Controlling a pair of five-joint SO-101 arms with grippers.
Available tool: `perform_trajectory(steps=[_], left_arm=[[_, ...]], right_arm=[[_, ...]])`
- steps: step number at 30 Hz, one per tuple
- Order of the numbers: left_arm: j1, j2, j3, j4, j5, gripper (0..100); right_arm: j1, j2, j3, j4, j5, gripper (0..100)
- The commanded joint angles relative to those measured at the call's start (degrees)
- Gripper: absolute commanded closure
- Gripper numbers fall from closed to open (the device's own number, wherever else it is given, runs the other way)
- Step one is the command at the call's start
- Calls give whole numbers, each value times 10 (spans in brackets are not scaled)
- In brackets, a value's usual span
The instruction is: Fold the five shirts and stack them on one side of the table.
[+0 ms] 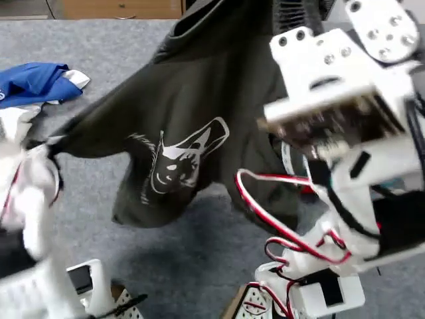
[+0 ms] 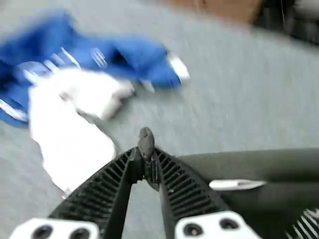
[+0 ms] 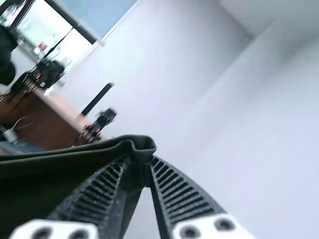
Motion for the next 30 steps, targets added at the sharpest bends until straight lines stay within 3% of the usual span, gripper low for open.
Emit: perform_trajectory(steps=[1,10,18,24,30], left_arm=[[-56,-42,-26,-15,-3,981],[-93,-85,-74,-20,0,981],[-95,-84,-105,-137,-4,981],[-157,-84,-105,-193,-4,981],[-165,-86,-100,-173,-4,981]], right_arm=[[-2,0,-26,-54,6,994],[-2,-1,-26,-114,6,994],[0,-26,-22,-111,6,994],[1,-27,-22,-109,6,994],[0,-25,-22,-94,5,994]])
